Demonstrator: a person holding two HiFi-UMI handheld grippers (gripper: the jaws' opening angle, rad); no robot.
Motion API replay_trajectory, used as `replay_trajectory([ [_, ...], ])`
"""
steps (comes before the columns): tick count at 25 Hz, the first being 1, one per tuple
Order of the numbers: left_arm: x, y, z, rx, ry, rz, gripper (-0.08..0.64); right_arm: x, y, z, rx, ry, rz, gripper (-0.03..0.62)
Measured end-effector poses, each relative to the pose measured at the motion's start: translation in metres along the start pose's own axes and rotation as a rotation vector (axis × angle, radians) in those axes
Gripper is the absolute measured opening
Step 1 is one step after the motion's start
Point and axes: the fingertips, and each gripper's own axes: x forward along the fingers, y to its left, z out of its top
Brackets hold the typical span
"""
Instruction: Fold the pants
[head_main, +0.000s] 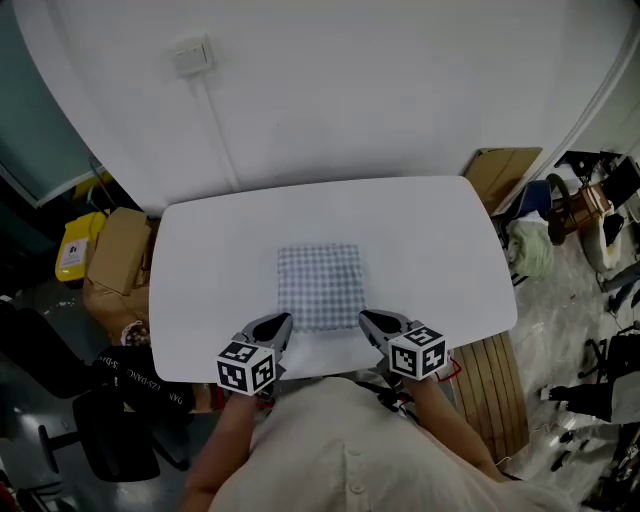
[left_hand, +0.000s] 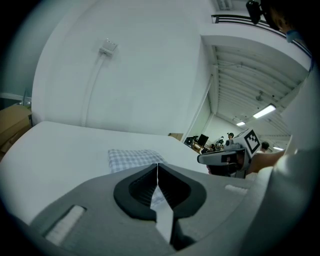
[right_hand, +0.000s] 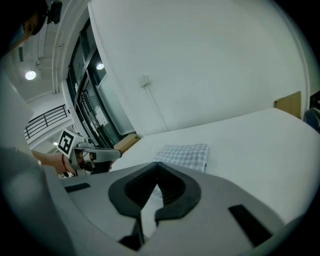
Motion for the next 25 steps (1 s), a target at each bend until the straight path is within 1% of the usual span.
replay_trajectory([
  [16, -0.003, 0.008, -0.002, -0.052, -0.016, -0.009, 0.014, -0.004, 0.005, 0.005, 0.003, 0.011, -0.003, 0.017],
  [25, -0.008, 0.016, -0.007, -0.086, -0.02, 0.009, 0.014, -0.003, 0.009, 0.005, 0.007, 0.021, 0.01, 0.017],
])
